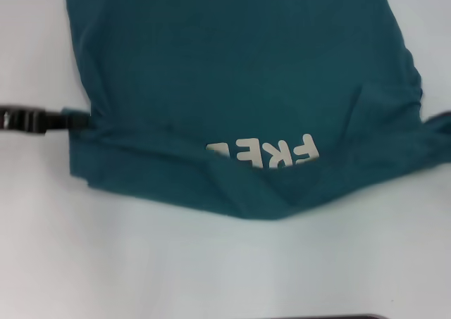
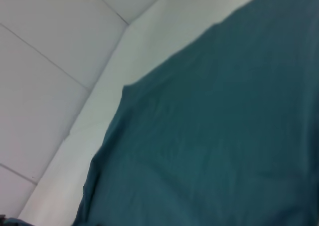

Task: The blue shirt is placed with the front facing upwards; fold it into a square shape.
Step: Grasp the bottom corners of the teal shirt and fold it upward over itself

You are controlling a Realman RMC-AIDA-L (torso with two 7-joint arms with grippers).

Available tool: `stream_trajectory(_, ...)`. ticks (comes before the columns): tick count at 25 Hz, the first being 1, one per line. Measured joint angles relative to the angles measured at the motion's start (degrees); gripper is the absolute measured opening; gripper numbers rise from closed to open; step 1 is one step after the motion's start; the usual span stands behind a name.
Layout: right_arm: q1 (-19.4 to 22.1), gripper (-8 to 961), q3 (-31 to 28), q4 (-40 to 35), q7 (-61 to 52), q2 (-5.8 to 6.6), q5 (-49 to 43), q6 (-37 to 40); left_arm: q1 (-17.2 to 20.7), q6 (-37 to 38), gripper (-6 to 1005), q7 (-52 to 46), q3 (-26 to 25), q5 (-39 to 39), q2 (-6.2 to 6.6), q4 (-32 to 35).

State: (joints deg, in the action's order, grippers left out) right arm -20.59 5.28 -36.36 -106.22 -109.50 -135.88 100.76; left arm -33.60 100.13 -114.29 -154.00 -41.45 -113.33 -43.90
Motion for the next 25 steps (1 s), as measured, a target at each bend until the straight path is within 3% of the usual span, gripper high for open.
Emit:
stream_trajectory(6, -5.00, 30, 0.22, 0.00, -0.29, 0.02, 0.30, -4.54, -4.85, -6.27, 2, -1.69, 0.02, -0.13, 0.63, 2.68)
stream_trajectory(14, -10.29, 29, 1.37, 0.84, -0.33, -0.17, 0.35, -11.92, -9.26, -13.04, 2, -3.92, 0.24, -1.11, 0.00, 3.33)
stream_trajectory(25, -16.04, 30, 4.27, 3.18, -0.17, -0.25, 0.39, -22.51, -12.19, -20.20, 2, -5.46, 0.66, -4.23, -0.08, 3.83)
